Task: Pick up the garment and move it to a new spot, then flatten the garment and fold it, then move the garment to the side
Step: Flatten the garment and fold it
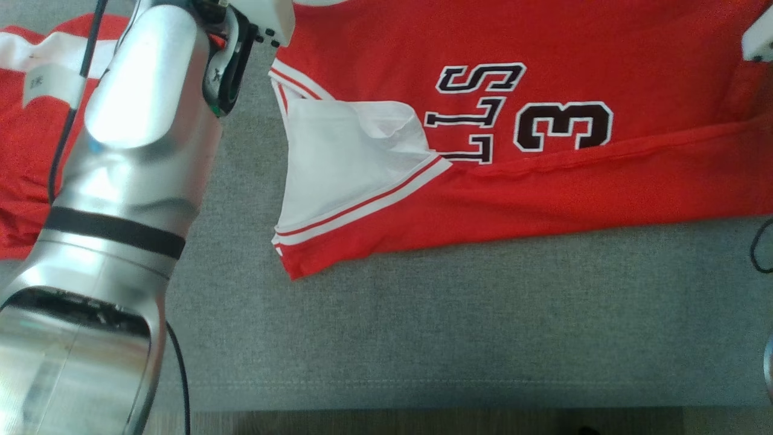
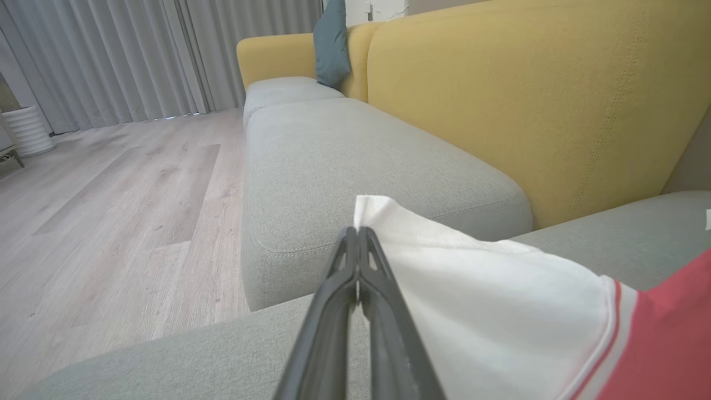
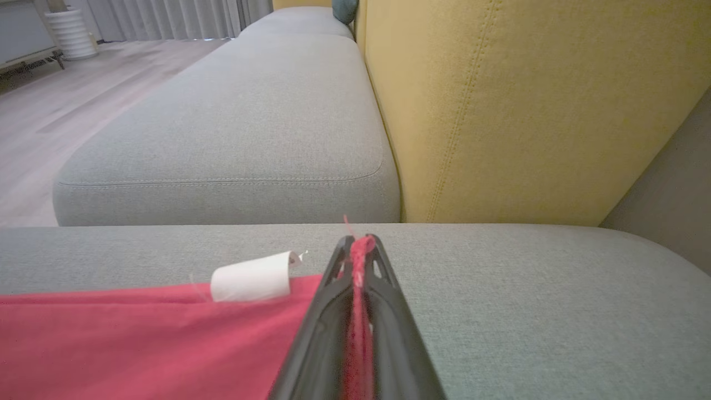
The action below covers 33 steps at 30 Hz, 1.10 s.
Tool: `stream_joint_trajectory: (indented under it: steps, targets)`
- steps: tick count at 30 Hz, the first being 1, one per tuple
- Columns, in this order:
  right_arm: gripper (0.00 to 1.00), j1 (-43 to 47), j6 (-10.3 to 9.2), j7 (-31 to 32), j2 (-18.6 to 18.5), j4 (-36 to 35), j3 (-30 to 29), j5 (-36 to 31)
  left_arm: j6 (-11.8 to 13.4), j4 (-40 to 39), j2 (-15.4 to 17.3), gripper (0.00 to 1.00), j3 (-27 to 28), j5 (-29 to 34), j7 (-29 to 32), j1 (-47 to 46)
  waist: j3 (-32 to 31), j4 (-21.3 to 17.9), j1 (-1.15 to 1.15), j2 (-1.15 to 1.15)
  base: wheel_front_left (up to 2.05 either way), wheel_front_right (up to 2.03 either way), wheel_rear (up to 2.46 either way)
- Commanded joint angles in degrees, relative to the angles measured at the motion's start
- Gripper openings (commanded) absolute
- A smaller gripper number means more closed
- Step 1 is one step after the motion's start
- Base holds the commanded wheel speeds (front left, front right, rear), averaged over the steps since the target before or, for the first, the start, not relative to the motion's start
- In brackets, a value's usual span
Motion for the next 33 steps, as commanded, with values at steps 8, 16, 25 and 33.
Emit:
stream_joint_trajectory:
  steps: [8,16,25,33]
  targets:
    - [0.00,2.37,-0.03,-3.30,0.03,-1.03,3.88,4.47,-1.37,-1.69,1.74,0.00,0.25,0.53,-1.15,2.24,-2.87,-0.37,0.00,0.00,0.00,0.00,0.00]
    - [0.00,8.86,-0.03,-2.07,-1.29,-4.02,6.61,9.24,-2.03,-7.09,3.28,0.00,-0.90,1.30,-1.18,10.64,-7.81,-0.42,0.00,0.00,0.00,0.00,0.00]
    - [0.00,20.31,-0.03,2.89,-3.47,-10.27,7.57,13.97,-1.45,-15.20,5.74,0.00,-3.46,1.22,0.57,22.27,-15.03,-0.02,0.00,0.00,0.00,0.00,0.00]
    - [0.00,30.10,-0.03,11.26,-5.90,-17.62,6.17,16.16,0.59,-28.24,9.42,0.00,-5.65,0.64,6.95,33.48,-17.85,0.37,0.00,0.00,0.00,0.00,0.00]
